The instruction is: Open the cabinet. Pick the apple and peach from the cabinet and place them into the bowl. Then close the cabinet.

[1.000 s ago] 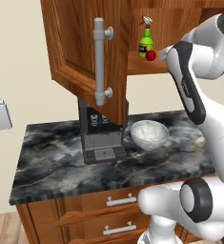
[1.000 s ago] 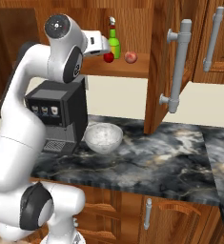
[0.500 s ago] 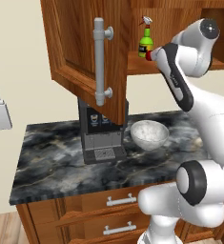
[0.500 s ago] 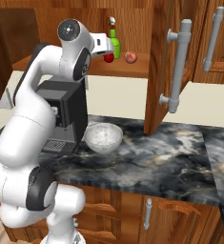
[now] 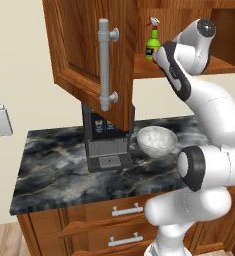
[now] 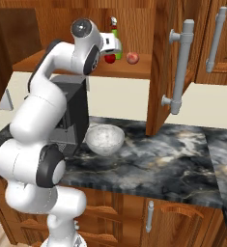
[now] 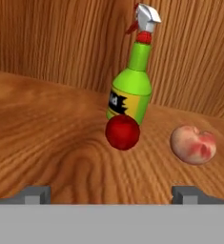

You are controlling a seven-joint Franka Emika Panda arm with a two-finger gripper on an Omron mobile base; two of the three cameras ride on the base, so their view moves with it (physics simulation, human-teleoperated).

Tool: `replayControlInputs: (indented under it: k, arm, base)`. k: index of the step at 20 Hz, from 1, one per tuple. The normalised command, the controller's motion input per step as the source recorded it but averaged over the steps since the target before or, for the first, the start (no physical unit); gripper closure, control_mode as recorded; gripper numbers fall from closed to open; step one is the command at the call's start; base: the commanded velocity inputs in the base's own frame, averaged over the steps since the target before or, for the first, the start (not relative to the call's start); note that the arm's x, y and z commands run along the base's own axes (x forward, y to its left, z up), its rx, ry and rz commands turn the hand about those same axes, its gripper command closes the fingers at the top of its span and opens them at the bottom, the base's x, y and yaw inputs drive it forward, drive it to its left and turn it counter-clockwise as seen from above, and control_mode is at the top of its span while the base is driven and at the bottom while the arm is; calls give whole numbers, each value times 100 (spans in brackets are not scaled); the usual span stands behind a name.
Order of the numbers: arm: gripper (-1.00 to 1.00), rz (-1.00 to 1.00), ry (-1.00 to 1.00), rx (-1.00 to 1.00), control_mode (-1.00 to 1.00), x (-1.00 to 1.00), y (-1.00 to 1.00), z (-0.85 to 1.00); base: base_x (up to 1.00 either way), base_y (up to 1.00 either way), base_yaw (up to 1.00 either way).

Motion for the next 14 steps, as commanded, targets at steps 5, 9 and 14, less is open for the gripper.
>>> replayControlInputs:
  k: [5, 9, 14]
  arm:
    - [-100, 0, 9, 0, -100, 62, -12, -3]
    - [-100, 0, 2, 0, -100, 56, -4, -17]
    - [-100, 0, 0, 0, -100, 28, 0, -49]
  base:
    - [0, 0, 0]
    - [0, 0, 0]
    - [0, 0, 0]
